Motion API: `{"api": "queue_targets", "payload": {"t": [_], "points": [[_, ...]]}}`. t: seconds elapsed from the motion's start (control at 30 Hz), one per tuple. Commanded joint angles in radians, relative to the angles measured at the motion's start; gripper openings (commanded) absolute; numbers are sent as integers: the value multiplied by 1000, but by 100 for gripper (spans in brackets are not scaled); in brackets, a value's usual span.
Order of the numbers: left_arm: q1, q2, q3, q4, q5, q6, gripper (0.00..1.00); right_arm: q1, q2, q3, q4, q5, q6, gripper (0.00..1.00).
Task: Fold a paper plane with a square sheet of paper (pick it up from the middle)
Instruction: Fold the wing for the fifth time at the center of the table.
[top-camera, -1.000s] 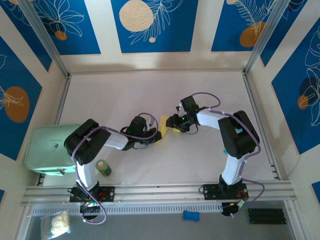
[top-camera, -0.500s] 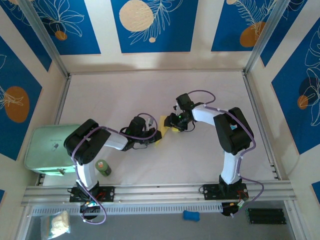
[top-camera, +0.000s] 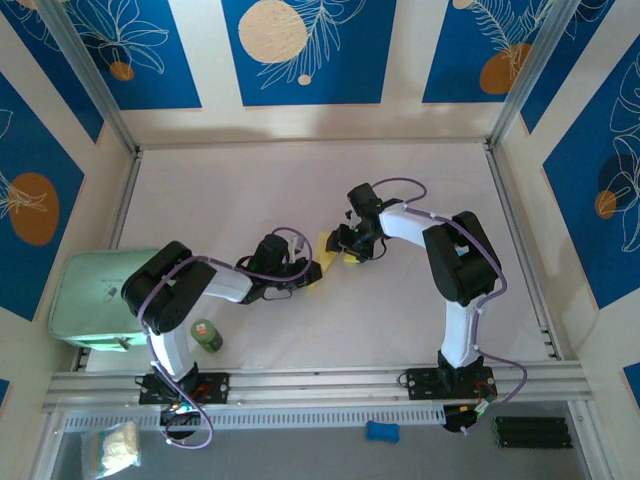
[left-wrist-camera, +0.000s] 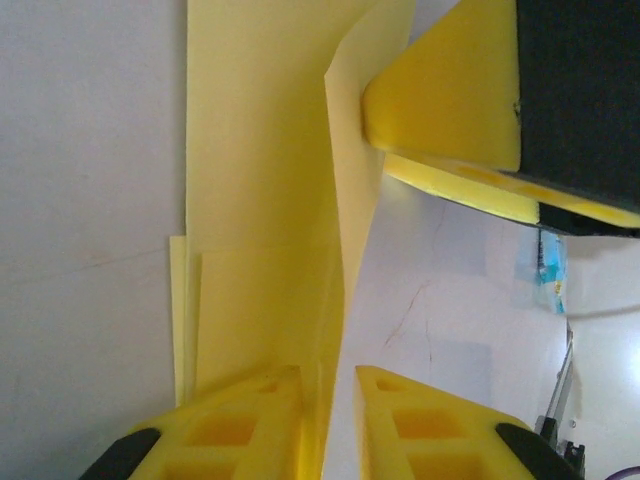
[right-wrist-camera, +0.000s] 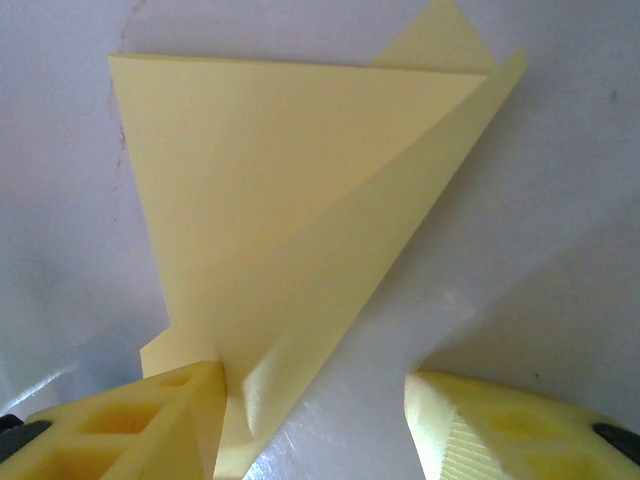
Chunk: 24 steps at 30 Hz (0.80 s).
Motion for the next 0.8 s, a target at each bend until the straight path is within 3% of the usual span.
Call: {"api": "queue_targets", "payload": {"t": [0.0,0.77], "points": [[12,-33,-14,-21,-10,19,21,27,99,-14,3,57,10,54],[1,-66,22,-151,-52,189,33,30,144,26,-40,62,18,54]]}}
